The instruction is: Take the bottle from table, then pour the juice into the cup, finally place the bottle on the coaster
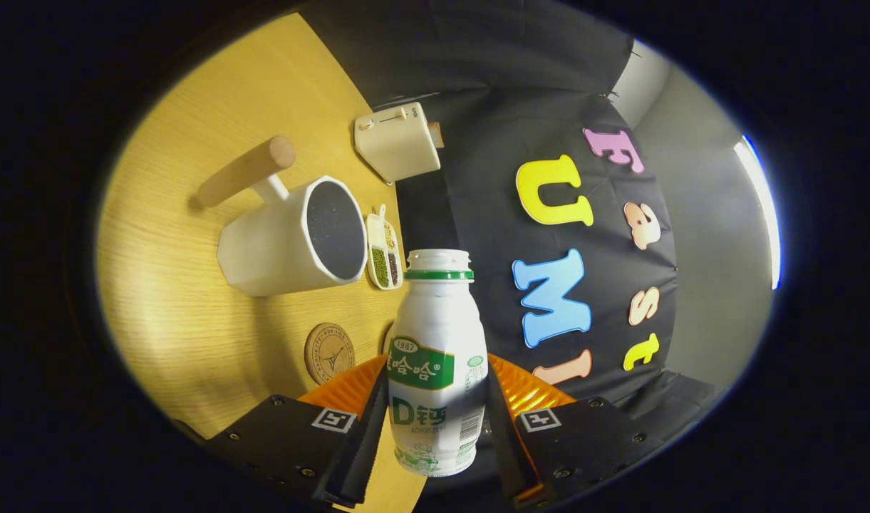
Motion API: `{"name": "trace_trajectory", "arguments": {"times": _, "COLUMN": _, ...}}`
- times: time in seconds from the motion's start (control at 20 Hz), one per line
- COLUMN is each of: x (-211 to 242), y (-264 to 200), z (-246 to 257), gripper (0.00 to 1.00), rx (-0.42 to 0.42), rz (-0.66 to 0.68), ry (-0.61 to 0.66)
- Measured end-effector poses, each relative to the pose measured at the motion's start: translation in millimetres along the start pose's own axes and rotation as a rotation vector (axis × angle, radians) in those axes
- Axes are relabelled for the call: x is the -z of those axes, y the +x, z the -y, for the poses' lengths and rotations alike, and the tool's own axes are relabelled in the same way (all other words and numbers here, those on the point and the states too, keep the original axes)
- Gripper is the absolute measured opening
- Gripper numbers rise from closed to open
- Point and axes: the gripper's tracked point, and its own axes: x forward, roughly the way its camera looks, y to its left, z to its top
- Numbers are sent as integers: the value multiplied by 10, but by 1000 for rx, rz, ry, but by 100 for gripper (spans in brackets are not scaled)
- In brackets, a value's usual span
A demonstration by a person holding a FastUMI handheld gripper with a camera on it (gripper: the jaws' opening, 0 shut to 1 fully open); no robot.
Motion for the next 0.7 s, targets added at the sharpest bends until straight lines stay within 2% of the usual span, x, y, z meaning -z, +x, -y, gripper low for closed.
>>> {"name": "trace_trajectory", "arguments": {"times": 0.7, "x": -144, "y": -4, "z": 96, "gripper": 68, "rx": 40, "rz": 21, "ry": -180}}
